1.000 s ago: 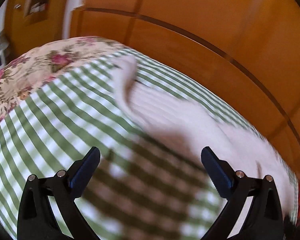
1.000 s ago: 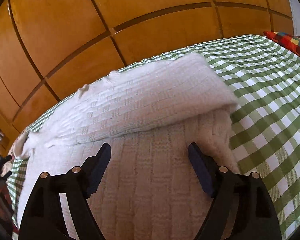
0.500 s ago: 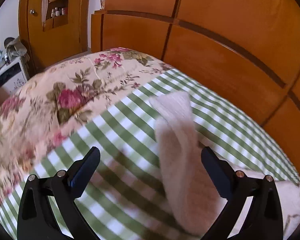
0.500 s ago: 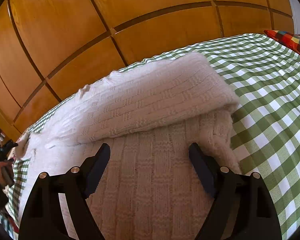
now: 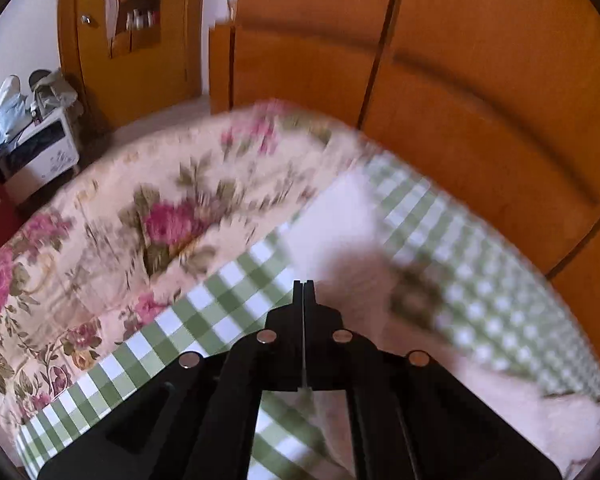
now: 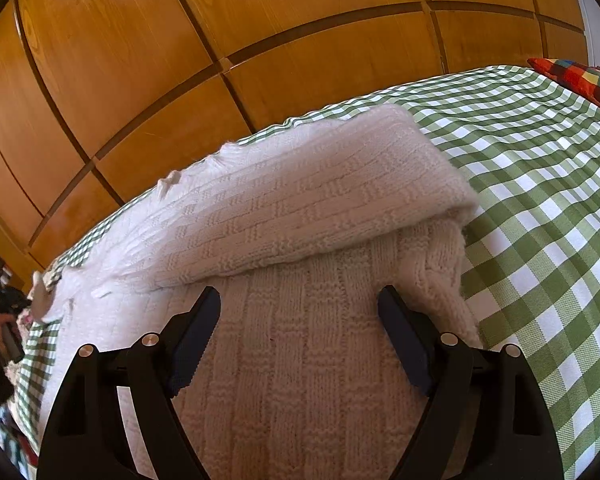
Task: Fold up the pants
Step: 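Grasp the other sleeve with the left tool and fold it across the body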
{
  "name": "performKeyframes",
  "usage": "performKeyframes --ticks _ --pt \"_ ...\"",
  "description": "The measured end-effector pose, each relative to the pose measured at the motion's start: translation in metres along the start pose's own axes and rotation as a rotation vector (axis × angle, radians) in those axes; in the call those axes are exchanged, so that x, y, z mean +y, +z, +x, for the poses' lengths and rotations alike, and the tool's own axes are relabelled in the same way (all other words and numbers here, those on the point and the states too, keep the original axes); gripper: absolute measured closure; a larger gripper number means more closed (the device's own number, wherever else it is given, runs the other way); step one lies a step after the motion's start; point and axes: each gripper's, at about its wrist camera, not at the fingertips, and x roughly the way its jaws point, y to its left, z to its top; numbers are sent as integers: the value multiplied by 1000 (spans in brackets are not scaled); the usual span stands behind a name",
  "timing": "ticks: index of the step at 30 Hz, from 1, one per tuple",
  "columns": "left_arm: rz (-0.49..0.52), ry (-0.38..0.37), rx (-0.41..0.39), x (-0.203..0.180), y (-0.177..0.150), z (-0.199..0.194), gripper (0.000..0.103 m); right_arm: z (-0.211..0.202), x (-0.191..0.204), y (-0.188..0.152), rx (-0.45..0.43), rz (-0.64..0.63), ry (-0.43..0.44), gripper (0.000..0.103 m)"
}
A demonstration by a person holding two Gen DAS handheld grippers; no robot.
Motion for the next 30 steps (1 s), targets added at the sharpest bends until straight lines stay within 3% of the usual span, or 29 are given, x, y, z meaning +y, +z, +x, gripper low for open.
performKeyframes --ticks 5,10,13,16,17,20,23,25,27,30 --pt "101 -184 -163 -39 -4 -76 103 -1 -1 0 -2 5 4 23" --pt "306 -396 -271 -108 -47 -153 103 -1 -2 0 -4 9 9 23" --pt "416 -479 -268 -146 -83 -181 103 -2 -4 0 -7 17 19 23" --pt "368 -526 -190 -154 -105 -176 99 -3 -5 0 -9 24 28 23" --pt "332 -532 -158 -153 -107 -169 98 -3 -5 0 -10 26 32 23" --pt "181 -499 -67 -120 -114 -138 37 -4 -8 0 -14 41 50 23" --pt "80 -433 -44 -71 -107 -108 36 -5 -9 -1 -15 45 54 23" --pt "17 -336 -66 -32 -94 -91 34 -4 -8 -1 -14 41 49 23" --pt "-64 -269 -85 4 -81 -76 25 -5 -8 -1 -13 39 46 23" --pt "-231 -230 -44 57 -65 -42 22 -4 -8 -1 -11 36 43 23"
